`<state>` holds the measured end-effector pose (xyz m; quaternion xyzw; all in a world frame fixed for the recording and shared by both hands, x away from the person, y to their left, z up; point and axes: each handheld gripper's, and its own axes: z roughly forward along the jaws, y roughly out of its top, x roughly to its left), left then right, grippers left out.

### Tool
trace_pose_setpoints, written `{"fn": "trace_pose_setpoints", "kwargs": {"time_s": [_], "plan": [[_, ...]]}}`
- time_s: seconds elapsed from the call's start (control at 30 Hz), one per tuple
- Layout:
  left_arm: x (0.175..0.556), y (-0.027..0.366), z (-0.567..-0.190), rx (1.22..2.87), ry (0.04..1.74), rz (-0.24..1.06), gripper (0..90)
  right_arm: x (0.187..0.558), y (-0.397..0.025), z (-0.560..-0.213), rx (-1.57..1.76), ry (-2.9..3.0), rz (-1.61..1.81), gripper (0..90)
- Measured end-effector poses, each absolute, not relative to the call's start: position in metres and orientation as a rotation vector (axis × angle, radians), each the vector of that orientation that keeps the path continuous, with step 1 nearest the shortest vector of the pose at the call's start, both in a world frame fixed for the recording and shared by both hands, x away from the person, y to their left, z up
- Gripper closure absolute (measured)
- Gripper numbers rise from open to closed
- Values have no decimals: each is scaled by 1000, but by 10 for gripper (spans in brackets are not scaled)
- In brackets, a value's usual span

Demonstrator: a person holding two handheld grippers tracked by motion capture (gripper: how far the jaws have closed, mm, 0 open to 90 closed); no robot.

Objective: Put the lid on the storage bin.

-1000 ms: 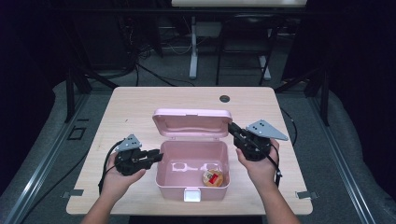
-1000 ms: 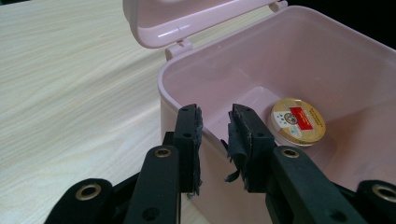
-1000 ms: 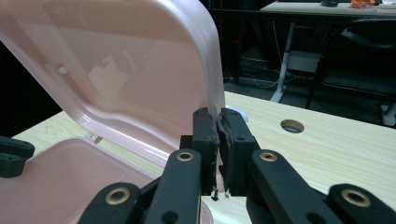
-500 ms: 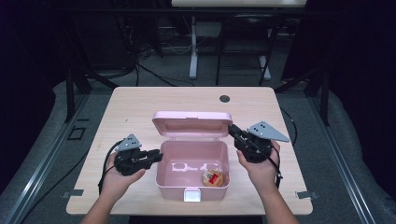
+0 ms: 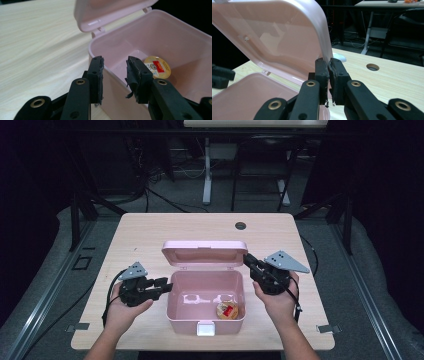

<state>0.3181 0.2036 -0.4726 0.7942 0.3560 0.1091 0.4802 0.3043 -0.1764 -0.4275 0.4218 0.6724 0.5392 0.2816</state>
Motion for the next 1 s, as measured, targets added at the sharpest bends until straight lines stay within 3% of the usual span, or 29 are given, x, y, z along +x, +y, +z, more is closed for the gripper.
{"fn": "trace_pose_setpoints", "kwargs": {"time_s": [0.5,1.0], "plan": [[305,202,-448,1899,822,386,657,299,-181,-428,1156,1831,1490,834],[306,200,-429,1838,800,394,632,291,-183,-429,1142,1862,1483,821]]}}
